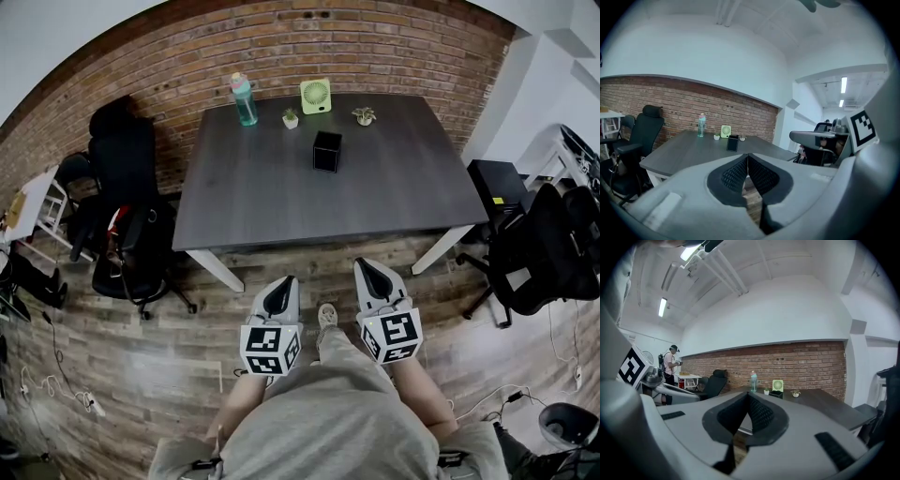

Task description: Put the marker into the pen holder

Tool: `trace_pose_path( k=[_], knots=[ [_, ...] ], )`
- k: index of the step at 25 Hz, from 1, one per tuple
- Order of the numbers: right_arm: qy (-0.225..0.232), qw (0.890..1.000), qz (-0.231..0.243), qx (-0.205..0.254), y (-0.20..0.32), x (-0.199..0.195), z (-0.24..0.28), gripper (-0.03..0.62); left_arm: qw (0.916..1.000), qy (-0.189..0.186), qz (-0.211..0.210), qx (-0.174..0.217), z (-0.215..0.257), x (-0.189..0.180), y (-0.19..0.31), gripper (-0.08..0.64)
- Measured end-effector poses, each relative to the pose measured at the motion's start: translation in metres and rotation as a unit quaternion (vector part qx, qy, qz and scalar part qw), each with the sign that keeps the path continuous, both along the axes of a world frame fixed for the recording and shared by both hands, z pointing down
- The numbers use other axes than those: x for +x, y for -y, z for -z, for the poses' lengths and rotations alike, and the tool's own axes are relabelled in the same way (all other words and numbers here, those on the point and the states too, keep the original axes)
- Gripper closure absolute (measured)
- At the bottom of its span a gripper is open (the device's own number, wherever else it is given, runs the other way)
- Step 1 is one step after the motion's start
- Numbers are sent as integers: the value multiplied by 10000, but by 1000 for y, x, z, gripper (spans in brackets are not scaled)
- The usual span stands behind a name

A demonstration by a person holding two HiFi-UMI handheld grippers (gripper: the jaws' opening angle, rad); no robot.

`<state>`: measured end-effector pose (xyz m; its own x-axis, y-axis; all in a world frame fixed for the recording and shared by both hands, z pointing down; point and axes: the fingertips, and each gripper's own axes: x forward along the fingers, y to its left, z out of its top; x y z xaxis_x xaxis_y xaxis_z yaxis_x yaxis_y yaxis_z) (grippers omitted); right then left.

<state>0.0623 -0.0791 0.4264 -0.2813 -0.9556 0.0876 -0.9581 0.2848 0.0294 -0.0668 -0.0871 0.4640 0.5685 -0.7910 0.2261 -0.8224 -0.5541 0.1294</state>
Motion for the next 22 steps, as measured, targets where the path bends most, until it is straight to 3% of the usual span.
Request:
trace_pose_path(
  k=[22],
  knots=[
    [23,9999,-80,134,-1,-3,2,591,10000,45,1,4,-2,-5,-4,543]
  ],
)
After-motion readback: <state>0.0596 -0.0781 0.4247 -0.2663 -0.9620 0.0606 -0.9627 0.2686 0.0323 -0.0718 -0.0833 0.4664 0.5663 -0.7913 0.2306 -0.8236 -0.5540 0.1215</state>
